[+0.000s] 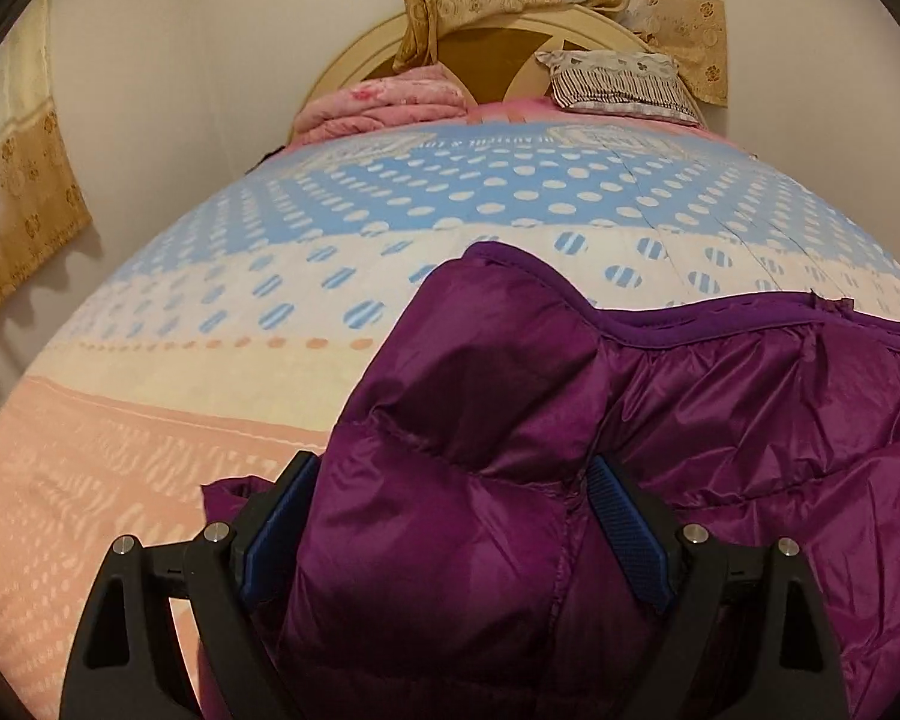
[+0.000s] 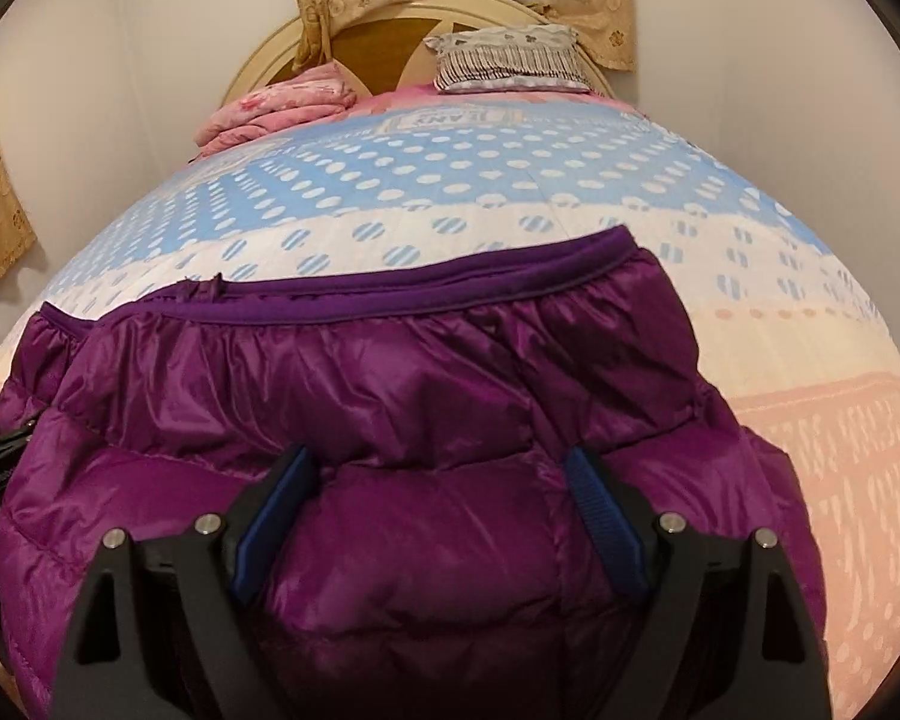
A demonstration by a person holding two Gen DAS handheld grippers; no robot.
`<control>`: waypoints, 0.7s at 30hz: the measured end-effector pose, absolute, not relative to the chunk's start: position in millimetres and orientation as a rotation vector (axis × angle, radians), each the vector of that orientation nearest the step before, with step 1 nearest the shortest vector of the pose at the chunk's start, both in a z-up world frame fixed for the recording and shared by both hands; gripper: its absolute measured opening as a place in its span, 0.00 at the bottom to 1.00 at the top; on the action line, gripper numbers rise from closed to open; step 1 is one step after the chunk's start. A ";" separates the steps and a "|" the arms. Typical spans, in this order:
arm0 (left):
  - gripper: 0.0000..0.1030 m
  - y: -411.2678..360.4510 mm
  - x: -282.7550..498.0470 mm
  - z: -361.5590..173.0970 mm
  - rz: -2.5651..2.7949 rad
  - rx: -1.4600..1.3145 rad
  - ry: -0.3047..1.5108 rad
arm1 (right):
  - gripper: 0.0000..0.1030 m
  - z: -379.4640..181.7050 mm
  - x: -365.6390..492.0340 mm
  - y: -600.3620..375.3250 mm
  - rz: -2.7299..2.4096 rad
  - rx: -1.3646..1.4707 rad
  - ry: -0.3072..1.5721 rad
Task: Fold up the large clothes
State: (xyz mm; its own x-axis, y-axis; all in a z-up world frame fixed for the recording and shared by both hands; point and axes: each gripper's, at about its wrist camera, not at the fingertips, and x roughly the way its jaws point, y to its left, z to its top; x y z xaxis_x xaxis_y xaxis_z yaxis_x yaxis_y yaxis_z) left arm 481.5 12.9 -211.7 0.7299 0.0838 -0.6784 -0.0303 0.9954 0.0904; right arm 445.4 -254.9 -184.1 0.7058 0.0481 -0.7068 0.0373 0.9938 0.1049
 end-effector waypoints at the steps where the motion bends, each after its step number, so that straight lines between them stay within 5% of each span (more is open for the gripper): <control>1: 0.89 12.7 484.2 -213.6 0.057 0.072 0.762 | 0.85 -184.4 445.4 -256.0 0.001 0.122 0.789; 21: 0.97 3.5 494.1 -226.7 0.033 0.090 0.853 | 0.89 -196.7 455.8 -257.2 -0.055 0.117 0.865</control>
State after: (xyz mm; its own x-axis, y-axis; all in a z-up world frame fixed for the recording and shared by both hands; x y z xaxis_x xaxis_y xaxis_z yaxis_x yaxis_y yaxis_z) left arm 494.1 3.5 -226.7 0.6573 0.0652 -0.7508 0.0072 0.9957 0.0927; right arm 455.8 -257.2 -196.7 0.6474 -0.0008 -0.7621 0.0953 0.9922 0.0800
